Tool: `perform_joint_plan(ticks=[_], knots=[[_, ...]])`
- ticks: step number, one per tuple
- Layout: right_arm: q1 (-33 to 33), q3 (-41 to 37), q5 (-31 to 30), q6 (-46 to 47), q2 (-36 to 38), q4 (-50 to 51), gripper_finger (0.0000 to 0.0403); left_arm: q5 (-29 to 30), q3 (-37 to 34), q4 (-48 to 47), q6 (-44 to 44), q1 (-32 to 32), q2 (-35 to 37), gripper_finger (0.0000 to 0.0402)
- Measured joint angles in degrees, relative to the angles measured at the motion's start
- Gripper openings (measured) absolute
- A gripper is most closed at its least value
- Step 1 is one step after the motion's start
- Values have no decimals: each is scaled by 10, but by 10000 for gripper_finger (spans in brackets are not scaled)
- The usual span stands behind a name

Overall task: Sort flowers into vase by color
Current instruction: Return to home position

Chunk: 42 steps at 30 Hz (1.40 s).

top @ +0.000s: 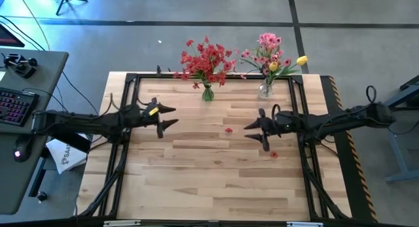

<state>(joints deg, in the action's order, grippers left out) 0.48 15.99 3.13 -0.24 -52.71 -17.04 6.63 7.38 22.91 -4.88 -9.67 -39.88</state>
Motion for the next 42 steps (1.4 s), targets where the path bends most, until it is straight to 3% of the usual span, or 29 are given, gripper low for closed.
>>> perform_joint_plan(ticks=[7,11,19,27,36,42], knots=[[-17,0,5,-16,0,-60,155,6,-65,-27,-5,1,142,250],[0,0,-6,-17,8,-57,155,-3,-67,-91,-1,1,210,250],[77,0,-20,-48,116,95,155,-6,-67,-182,0,1,315,250],[163,0,53,-21,306,270,155,-1,-67,-208,-21,1,349,250],[147,-82,118,84,466,167,155,1,-67,-210,-39,1,348,250],[101,-117,169,158,527,157,155,2,-67,-207,-45,1,348,250]])
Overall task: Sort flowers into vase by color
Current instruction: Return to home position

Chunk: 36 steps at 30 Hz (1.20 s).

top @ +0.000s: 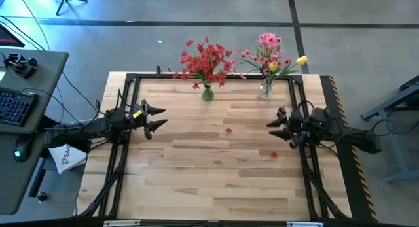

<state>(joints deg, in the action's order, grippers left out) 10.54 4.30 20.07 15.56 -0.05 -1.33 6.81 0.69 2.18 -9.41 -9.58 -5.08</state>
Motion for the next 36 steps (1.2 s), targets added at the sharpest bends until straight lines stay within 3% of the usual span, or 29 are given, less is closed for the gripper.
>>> perform_joint_plan(ticks=[9,19,29,31,33,36], knots=[[-122,-8,-18,-13,-1,20,155,6,0,-1,-10,0,0,250],[-215,-37,-231,-91,-6,-3,155,9,0,-5,-10,0,0,250],[-215,-37,-228,-171,-34,0,151,5,0,-5,1,0,0,250],[-215,-37,-228,-171,-38,0,129,-27,0,-7,28,0,0,246],[-215,-37,-228,-173,-42,0,82,-59,0,-7,52,0,0,229],[-215,-37,-222,-191,-40,-1,14,-95,0,-9,73,0,0,159]])
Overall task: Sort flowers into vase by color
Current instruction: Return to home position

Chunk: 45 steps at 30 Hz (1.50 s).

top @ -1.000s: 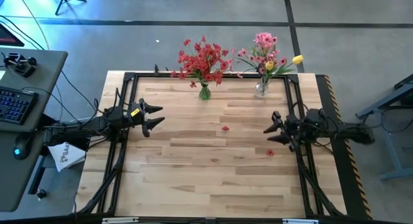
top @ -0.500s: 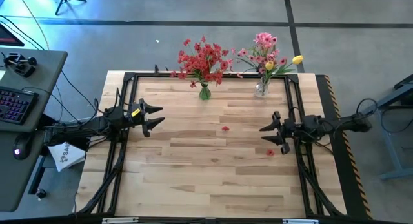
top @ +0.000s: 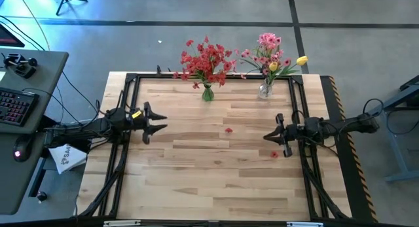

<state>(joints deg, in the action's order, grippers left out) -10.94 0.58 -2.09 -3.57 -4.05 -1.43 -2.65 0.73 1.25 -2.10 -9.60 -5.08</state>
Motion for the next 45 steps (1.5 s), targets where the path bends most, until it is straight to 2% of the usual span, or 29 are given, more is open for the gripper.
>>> perform_joint_plan(ticks=[3,4,8,19,45], knots=[[0,0,-6,5,0,-14,9,-17,0,0,24,0,0,42],[0,0,-5,5,0,-16,5,-19,0,1,28,0,-1,23],[0,0,-7,10,0,-18,5,-20,0,1,34,-1,-1,6],[0,0,-7,25,0,-5,14,-17,0,1,-13,-1,-1,20],[0,0,-7,21,0,-5,14,-16,0,1,-12,-1,-1,21]])
